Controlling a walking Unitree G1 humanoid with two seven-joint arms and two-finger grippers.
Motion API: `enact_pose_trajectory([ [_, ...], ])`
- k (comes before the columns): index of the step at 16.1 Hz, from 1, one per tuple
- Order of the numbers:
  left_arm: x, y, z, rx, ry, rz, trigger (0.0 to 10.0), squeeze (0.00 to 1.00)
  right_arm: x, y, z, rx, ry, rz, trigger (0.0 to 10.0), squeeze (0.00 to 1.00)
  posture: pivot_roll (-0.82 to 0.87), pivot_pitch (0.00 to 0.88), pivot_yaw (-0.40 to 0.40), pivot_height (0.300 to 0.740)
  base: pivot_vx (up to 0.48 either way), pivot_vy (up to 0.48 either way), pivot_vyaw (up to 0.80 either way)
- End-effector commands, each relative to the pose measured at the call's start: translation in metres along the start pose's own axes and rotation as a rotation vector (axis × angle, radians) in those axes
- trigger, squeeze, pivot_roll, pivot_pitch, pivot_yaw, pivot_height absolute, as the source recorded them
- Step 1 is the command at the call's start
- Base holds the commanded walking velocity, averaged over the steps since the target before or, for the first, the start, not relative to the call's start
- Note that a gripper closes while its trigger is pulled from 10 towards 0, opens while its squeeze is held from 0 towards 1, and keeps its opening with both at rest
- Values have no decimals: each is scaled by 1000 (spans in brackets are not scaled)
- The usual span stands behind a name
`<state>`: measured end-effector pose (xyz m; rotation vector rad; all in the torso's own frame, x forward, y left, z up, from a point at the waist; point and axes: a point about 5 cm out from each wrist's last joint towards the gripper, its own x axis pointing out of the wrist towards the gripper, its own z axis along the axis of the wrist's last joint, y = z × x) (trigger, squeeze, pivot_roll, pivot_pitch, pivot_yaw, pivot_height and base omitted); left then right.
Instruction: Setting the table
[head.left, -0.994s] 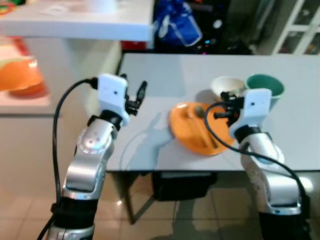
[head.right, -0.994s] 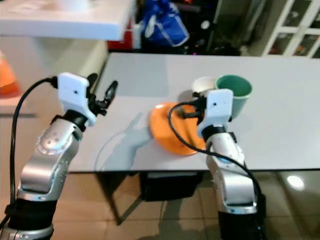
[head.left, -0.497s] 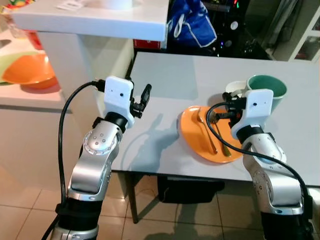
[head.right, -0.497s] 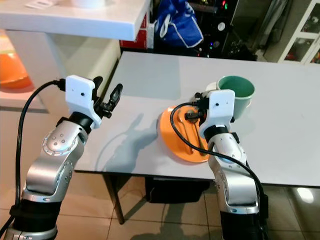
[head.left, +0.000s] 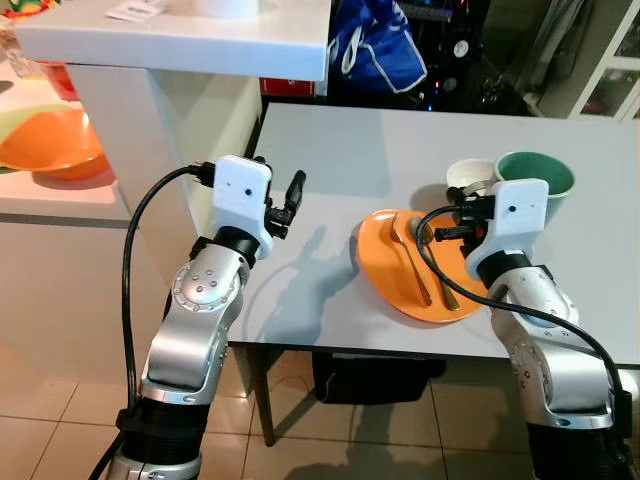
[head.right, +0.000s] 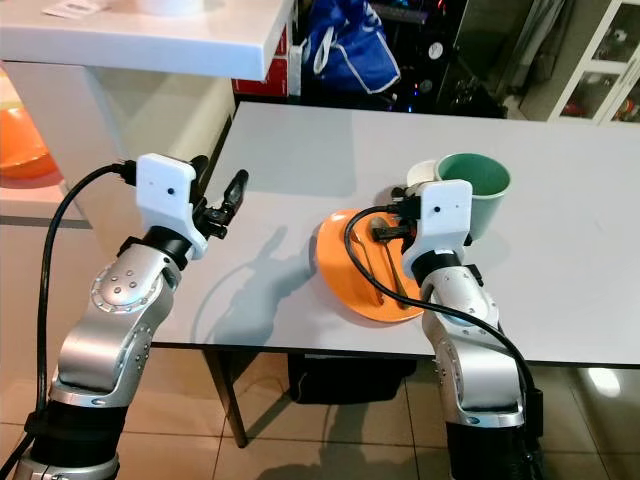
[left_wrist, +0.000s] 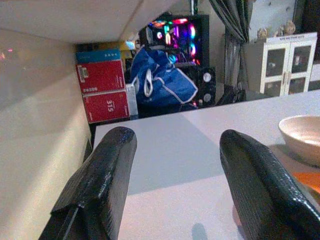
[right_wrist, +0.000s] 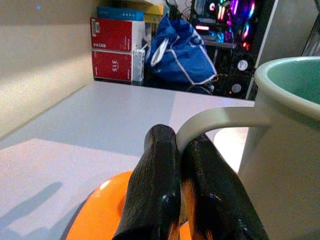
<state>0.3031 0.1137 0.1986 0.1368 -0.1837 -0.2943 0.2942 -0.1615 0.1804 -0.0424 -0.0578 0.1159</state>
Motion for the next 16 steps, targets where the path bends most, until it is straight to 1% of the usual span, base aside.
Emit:
enact_pose_trajectory([
  [1, -3, -1, 0, 21, 12, -3, 10000, 0, 5, -7, 7, 19, -11, -3, 10000, 0, -38, 0, -34, 740, 0, 0, 0],
  [2, -3, -1, 2, 28, 8, -9, 10000, 0, 6, -8, 6, 37, 2, 15, 10000, 0, -38, 0, -34, 740, 0, 0, 0],
  [4, -3, 2, 7, 68, -14, -29, 10000, 0, 8, -23, 2, 18, 23, 30, 10000, 0, -22, 0, -38, 740, 0, 0, 0],
  [5, -6, 2, 9, 67, -24, -51, 10000, 0, 7, -27, 3, 39, 13, 24, 10000, 0, -24, 0, -38, 740, 0, 0, 0],
  [6, -11, -1, 10, 64, -33, -100, 10000, 0, 5, -32, 4, 72, 6, 20, 10000, 0, -27, 0, -36, 740, 0, 0, 0],
  [7, -18, -9, 7, 82, -24, -184, 10000, 0, 3, -37, 6, 65, -9, 20, 10000, 0, -31, 0, -28, 740, 0, 0, 0],
  [8, -21, -11, 5, 88, -10, -207, 10000, 0, 1, -39, 6, 53, -17, 15, 10000, 0, -35, 0, -20, 740, 0, 0, 0],
  [9, -25, -14, 2, 83, 4, -239, 10000, 0, -1, -46, 5, 24, -22, -17, 10000, 0, -39, 0, -13, 740, 0, 0, 0],
  [10, -26, -15, 2, 75, 4, -252, 10000, 0, -4, -50, 4, 27, -32, -40, 10000, 0, -42, 0, -10, 740, 0, 0, 0],
  [11, -30, -17, 2, 62, 4, -266, 10000, 0, -10, -53, 5, 35, -46, -65, 10000, 0, -53, 0, -3, 740, 0, 0, 0],
  [12, -31, -17, 2, 58, 5, -275, 10000, 0, -11, -54, 6, 54, -60, -72, 10000, 0, -55, 0, -3, 740, 0, 0, 0],
  [13, -32, -19, 1, 48, 6, -291, 10000, 0, -12, -53, 11, 107, -97, -50, 10000, 0, -64, 0, 2, 740, 0, 0, 0],
  [14, -33, -22, 2, 33, 1, -300, 10000, 0, -12, -44, 23, 164, -170, 31, 10000, 0, -78, 0, 8, 740, 0, 0, 0],
  [15, -34, -25, 4, 18, -8, -304, 10000, 0, -12, -37, 34, 198, -228, 96, 10000, 0, -82, 0, 9, 740, 0, 0, 0],
  [16, -35, -27, 7, 10, -15, -309, 10000, 0, -10, -33, 42, 212, -266, 141, 10000, 0, -84, 0, 7, 740, 0, 0, 0],
])
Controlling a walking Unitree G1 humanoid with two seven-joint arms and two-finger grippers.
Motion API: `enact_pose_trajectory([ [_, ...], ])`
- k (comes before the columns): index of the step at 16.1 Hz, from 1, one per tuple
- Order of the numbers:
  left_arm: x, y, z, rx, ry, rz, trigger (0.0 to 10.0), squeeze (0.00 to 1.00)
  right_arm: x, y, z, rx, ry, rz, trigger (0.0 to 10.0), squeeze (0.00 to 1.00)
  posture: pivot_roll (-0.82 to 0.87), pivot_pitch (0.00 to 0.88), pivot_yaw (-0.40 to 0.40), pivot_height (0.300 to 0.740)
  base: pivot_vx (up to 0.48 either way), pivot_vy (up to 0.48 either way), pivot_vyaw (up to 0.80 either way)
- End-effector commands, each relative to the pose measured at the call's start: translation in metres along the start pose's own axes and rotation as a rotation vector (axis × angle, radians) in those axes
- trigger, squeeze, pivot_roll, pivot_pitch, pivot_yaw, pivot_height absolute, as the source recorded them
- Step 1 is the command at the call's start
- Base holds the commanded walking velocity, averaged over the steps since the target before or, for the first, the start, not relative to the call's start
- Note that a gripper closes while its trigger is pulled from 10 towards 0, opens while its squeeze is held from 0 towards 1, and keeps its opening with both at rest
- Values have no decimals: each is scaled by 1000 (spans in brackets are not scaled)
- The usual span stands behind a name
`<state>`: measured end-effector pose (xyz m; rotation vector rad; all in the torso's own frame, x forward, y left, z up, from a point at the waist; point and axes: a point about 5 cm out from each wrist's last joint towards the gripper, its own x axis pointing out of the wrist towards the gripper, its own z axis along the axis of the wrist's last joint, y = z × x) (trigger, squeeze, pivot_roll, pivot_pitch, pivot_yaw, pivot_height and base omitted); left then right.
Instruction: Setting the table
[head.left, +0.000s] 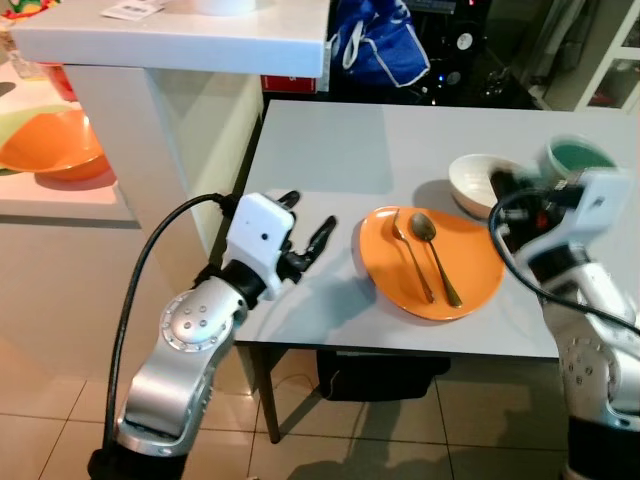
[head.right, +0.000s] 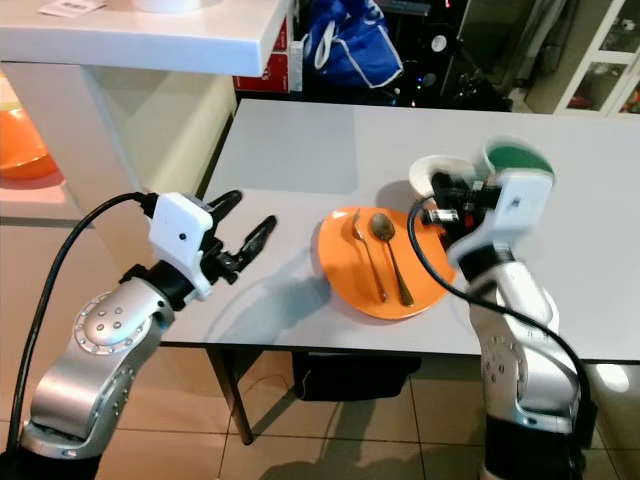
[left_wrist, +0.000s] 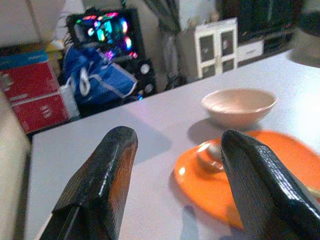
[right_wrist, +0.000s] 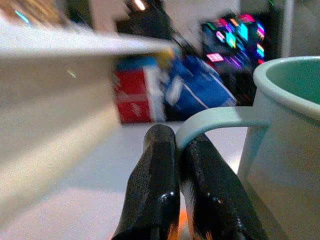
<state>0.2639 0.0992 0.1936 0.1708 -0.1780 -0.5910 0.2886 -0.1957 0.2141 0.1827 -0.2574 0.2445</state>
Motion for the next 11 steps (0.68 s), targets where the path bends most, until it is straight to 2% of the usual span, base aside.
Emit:
enact_pose_trajectory([
  [1, 1, -1, 3, -4, -1, -13, 10000, 0, 5, 6, 10, 8, -57, 50, 10000, 0, -84, 0, 7, 740, 0, 0, 0],
  [3, -7, -2, 4, -12, 13, -1, 10000, 0, 17, 14, 18, 54, -100, 123, 10000, 0, -63, 0, -4, 740, 0, 0, 0],
  [5, -10, -3, 4, -8, 21, 2, 10000, 0, 21, 18, 19, 68, -112, 156, 10000, 0, -50, 3, -7, 740, 0, 0, 0],
  [6, -14, 1, 5, -7, 26, 20, 10000, 0, 32, 25, 20, 87, -128, 212, 10000, 0, -33, 26, -10, 740, 0, 0, 0],
  [7, -20, 6, 8, 4, 30, 53, 10000, 0, 52, 36, 20, 121, -145, 296, 10000, 0, 2, 47, -21, 740, 0, 0, 0],
  [9, -24, 11, 12, 17, 34, 79, 10000, 0, 67, 43, 9, 114, -123, 337, 10000, 0, 30, 53, -32, 740, 0, 0, 0],
  [11, -26, 14, 9, 28, 64, 134, 10000, 0, 69, 45, 6, 102, -116, 330, 10000, 0, 60, 26, -53, 740, 0, 0, 0],
])
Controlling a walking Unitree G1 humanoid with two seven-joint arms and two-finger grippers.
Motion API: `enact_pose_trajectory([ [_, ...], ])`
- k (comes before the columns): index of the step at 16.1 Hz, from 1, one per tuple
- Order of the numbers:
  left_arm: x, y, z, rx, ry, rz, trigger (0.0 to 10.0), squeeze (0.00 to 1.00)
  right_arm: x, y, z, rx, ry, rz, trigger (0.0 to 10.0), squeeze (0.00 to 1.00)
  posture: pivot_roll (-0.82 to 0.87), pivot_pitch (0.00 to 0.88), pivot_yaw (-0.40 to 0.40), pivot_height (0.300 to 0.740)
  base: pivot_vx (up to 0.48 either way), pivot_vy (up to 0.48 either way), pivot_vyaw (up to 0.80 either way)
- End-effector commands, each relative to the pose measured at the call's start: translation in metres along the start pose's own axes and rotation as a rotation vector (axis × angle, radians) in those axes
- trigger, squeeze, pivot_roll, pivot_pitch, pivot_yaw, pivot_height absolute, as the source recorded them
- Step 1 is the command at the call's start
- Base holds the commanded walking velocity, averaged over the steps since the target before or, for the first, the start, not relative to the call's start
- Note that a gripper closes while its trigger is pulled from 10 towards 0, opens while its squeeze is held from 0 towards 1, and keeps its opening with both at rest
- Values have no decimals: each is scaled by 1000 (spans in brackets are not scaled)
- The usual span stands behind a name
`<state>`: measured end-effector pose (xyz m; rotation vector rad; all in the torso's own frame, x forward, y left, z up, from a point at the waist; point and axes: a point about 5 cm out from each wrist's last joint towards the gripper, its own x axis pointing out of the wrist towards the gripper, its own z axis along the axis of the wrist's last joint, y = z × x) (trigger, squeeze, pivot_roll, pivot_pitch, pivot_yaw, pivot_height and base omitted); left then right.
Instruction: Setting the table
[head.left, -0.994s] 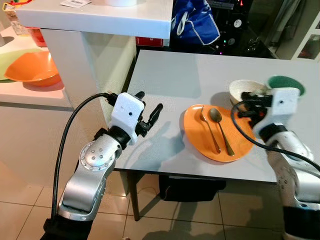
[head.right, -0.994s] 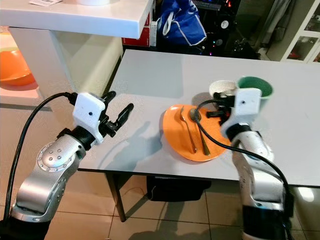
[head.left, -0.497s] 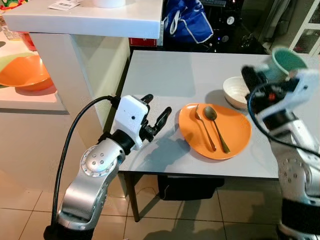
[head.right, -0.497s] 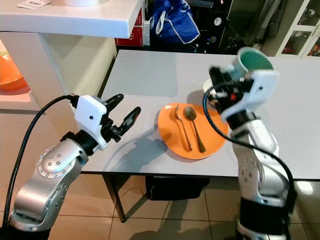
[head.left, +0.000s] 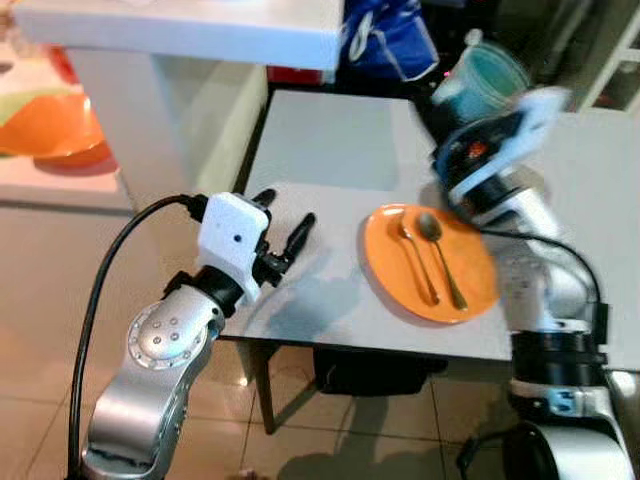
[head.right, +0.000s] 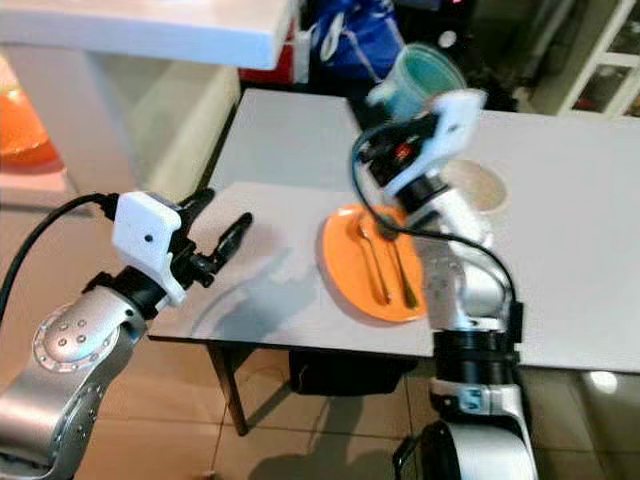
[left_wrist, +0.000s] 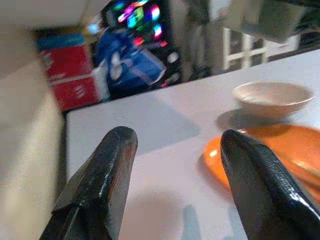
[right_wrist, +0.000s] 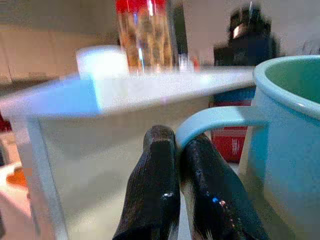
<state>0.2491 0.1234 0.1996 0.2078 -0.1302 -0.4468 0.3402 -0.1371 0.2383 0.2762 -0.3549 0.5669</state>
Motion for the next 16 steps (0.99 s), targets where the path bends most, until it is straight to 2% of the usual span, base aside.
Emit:
enact_pose_trajectory([
  [1, -2, 3, -3, 19, 30, 46, 10000, 0, -1, 0, 8, -35, -27, -23, 10000, 0, 64, 0, -60, 740, 0, 0, 0],
  [3, 4, 3, -6, 30, 34, 86, 10000, 0, -13, -4, 9, -53, -13, -131, 10000, 0, 65, 0, -62, 740, 0, 0, 0],
  [4, 14, 5, -10, -6, 30, 121, 10000, 0, -37, -6, 6, -79, 10, -231, 10000, 0, 32, 0, -35, 740, 0, 0, 0],
  [5, 17, 5, -12, -21, 30, 123, 10000, 0, -46, -7, 4, -95, 22, -264, 10000, 0, 27, 0, -30, 740, 0, 0, 0],
  [6, 22, 2, -20, 3, 51, 117, 10000, 0, -64, -8, -3, -122, 61, -324, 10000, 0, 4, 0, -11, 740, 0, 0, 0],
  [7, 23, 0, -23, 3, 61, 105, 10000, 0, -73, -7, -7, -124, 77, -353, 10000, 0, -17, 0, 8, 740, 0, 0, 0],
  [8, 26, -4, -25, -18, 64, 100, 10000, 0, -88, -1, -13, -131, 103, -390, 10000, 0, -38, 0, 28, 740, 0, 0, 0],
  [12, 30, -3, -28, -40, 46, 115, 10000, 0, -105, 17, -16, -129, 124, -427, 10000, 0, -67, 0, 55, 740, 0, 0, 0],
  [16, 38, -4, -23, -30, 8, 140, 10000, 0, -96, 19, -8, -186, 103, -407, 10000, 0, -69, 0, 44, 740, 0, -285, 0],
])
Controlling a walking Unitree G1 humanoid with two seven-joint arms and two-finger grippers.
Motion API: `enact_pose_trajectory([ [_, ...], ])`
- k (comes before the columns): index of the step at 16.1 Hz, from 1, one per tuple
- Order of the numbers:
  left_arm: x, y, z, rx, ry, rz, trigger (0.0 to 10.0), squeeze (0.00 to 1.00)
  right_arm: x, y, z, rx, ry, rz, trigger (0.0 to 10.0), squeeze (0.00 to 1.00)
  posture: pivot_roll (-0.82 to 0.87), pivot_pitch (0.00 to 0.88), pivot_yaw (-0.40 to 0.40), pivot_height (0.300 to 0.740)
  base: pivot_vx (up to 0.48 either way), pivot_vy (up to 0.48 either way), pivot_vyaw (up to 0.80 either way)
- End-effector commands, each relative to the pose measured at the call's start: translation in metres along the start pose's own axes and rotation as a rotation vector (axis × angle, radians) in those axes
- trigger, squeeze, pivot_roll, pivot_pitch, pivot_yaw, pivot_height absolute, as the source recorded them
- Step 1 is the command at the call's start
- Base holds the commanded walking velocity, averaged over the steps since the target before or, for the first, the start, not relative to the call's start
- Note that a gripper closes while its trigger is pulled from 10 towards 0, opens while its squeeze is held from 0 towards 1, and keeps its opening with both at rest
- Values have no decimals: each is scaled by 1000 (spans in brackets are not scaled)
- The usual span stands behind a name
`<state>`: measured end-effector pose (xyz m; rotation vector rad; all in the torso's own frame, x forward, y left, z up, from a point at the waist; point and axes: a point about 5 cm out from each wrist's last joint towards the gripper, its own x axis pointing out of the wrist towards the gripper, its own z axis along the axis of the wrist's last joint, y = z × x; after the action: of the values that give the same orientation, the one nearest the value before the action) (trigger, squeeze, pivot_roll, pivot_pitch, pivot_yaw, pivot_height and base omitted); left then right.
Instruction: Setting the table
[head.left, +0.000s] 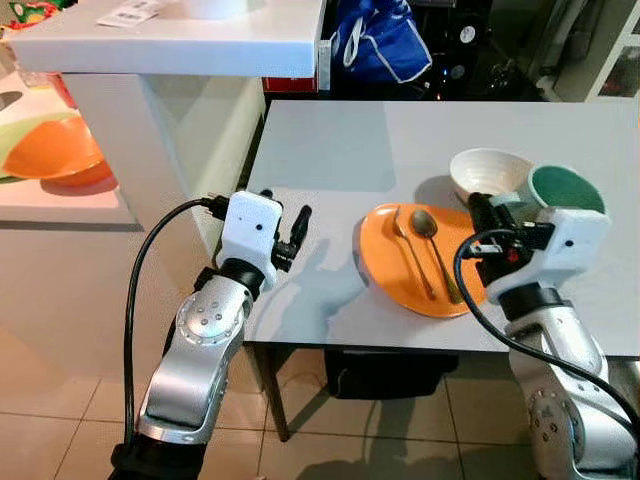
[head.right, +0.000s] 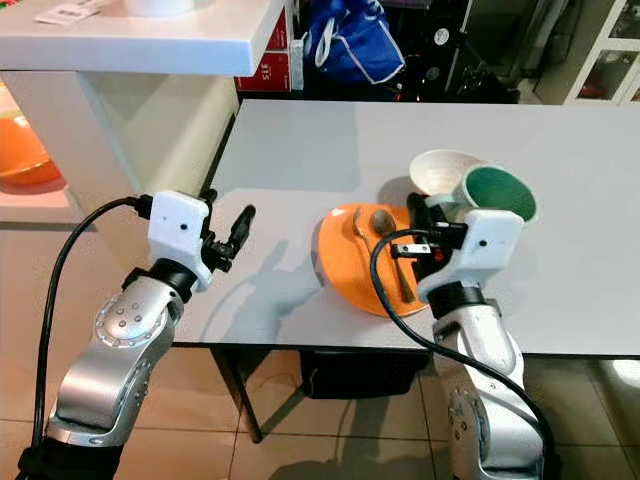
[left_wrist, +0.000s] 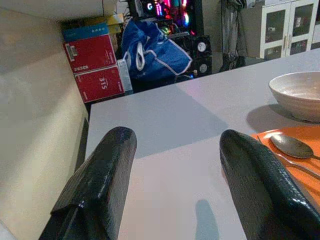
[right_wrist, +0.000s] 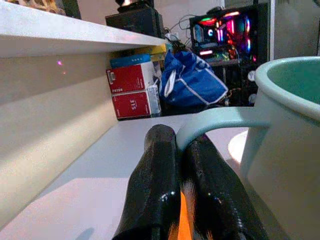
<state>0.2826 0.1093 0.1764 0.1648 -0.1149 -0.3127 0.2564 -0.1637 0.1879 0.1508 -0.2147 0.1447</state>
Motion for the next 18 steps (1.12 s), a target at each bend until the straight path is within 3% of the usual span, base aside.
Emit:
enact_pose_trajectory([
  [1, 4, -1, 4, 7, -17, 9, 10000, 0, 3, 1, 9, -25, -22, 8, 10000, 0, -69, 0, 44, 740, 0, -480, 0],
  [6, 3, 2, 3, 13, -27, 41, 10000, 0, 6, 9, 6, -23, -3, 50, 10000, 0, -51, 0, 21, 740, 0, -480, 724],
  [10, 2, 4, 1, 19, -17, 51, 10000, 0, 5, 13, 4, 5, 13, 69, 10000, 0, -52, 0, 24, 740, 0, -426, 0],
  [12, 2, 4, 0, 17, -8, 42, 10000, 0, 1, 10, 0, -2, 35, 48, 10000, 0, -55, 0, 28, 740, 0, 0, 0],
  [15, -2, -4, -1, 36, -24, -82, 10000, 0, -6, 1, -9, 1, 74, 3, 10000, 0, -76, 0, 43, 740, 0, 0, 0],
  [18, -1, -8, -1, 18, -19, -113, 10000, 0, -9, 0, -14, 2, 102, 36, 10000, 0, -79, 0, 43, 740, 0, 0, 0],
])
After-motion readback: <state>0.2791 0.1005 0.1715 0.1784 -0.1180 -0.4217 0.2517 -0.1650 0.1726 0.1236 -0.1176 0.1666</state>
